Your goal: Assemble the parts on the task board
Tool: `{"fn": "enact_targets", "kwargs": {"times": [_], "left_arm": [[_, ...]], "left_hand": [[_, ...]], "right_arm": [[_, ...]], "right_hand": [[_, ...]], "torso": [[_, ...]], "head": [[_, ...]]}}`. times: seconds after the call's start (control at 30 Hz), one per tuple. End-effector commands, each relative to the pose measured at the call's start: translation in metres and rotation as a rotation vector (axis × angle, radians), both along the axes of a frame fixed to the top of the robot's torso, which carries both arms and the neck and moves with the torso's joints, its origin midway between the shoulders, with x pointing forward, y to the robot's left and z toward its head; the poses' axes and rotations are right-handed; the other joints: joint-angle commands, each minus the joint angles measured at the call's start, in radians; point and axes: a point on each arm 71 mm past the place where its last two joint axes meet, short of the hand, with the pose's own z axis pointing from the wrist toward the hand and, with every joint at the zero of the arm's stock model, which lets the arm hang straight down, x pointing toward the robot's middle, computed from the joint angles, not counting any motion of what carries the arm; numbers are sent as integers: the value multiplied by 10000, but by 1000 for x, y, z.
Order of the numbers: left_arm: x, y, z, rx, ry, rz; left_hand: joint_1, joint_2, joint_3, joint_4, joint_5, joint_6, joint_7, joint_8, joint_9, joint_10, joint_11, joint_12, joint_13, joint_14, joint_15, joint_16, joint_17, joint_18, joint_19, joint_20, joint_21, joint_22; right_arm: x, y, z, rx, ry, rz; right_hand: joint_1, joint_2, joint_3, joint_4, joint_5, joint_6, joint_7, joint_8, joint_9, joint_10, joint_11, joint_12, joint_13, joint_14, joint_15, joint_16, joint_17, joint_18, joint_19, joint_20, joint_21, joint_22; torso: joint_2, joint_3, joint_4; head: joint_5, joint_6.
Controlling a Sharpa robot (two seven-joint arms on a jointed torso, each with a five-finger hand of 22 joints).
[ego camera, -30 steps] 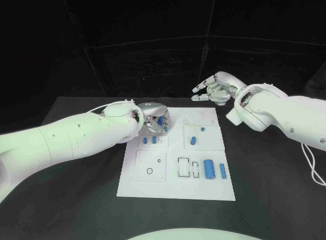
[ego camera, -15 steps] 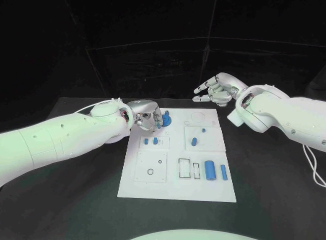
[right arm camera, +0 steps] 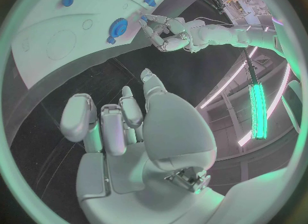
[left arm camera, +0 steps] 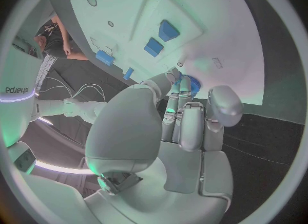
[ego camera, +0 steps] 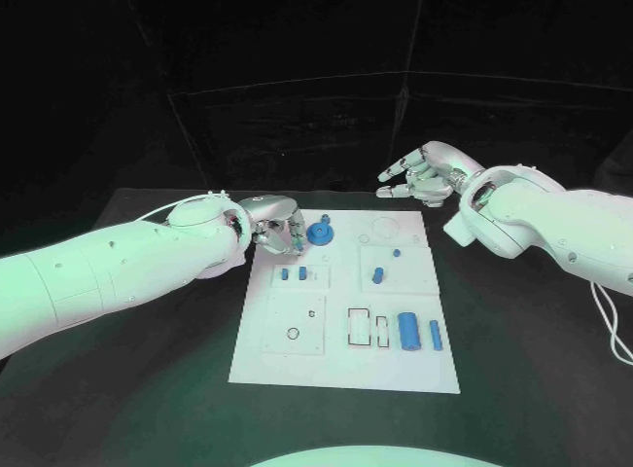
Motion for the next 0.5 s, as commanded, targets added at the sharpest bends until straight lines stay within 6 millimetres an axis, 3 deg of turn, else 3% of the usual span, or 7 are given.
{"fn": "enact_targets", "kwargs": {"times": [0.03,0.5], "left_arm": [[1,0,-2,73,264,51],[1,1,-10,353,704,75]], "left_hand": [[-115,-4,46,-15,47,77,-24,-21,-9,67,8,-46,-16,242,0,12,-7,-79,-36,6,42,9],[-145,-24,47,-23,46,79,-26,-41,-18,76,7,-74,-23,240,-1,9,-18,-76,-44,6,33,4]], "right_arm": [[0,2,1,6,-48,106],[0,2,1,7,-43,121]], "right_hand": [[-53,53,-46,17,44,41,17,40,12,-49,-19,-26,9,481,-28,-39,9,163,-41,-25,-62,-5],[-53,53,-46,17,44,41,17,40,12,-49,-19,-26,9,481,-28,-39,9,163,-41,-25,-62,-5]], "torso": [[2,-1,3],[7,4,7]], "head": [[-16,-11],[9,-67]]}}
